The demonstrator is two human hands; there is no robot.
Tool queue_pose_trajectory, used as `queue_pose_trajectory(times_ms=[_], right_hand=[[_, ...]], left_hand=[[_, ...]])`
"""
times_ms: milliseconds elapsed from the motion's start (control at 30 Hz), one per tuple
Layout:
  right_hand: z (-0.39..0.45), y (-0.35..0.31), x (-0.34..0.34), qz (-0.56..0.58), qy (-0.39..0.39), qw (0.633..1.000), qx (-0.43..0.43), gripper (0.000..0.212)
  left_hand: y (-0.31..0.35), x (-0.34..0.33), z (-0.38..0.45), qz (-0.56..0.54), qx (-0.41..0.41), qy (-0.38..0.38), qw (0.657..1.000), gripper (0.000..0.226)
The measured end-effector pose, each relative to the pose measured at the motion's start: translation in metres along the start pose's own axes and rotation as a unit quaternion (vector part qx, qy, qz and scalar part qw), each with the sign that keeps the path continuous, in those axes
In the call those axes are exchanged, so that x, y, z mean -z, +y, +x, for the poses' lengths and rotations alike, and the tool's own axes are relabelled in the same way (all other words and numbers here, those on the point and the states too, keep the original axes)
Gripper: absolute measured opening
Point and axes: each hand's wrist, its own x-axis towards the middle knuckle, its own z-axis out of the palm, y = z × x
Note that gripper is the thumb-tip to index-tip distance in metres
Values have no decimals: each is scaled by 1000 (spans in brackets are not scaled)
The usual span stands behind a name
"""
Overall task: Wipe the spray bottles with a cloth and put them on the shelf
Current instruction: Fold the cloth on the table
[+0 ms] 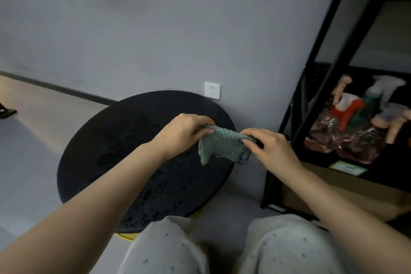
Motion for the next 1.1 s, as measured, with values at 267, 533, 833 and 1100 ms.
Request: queue_pose_trajectory(times_ms=[267, 533, 833, 1100], right_hand=[[-49, 33, 105, -68, 61, 996, -21, 19], [-119, 71, 185, -119, 92, 985, -88, 23], [-185, 126, 242, -113, 113, 975, -155, 25], [-203, 192, 263, -123, 84, 961, -234, 24]], left_hand=[[97, -31, 52, 20, -112, 8, 994, 22], [189, -82, 94, -13, -190, -45, 981, 23], [260, -168, 124, -53, -233, -70, 969, 22], [302, -238, 155, -45, -146, -71, 986, 28]])
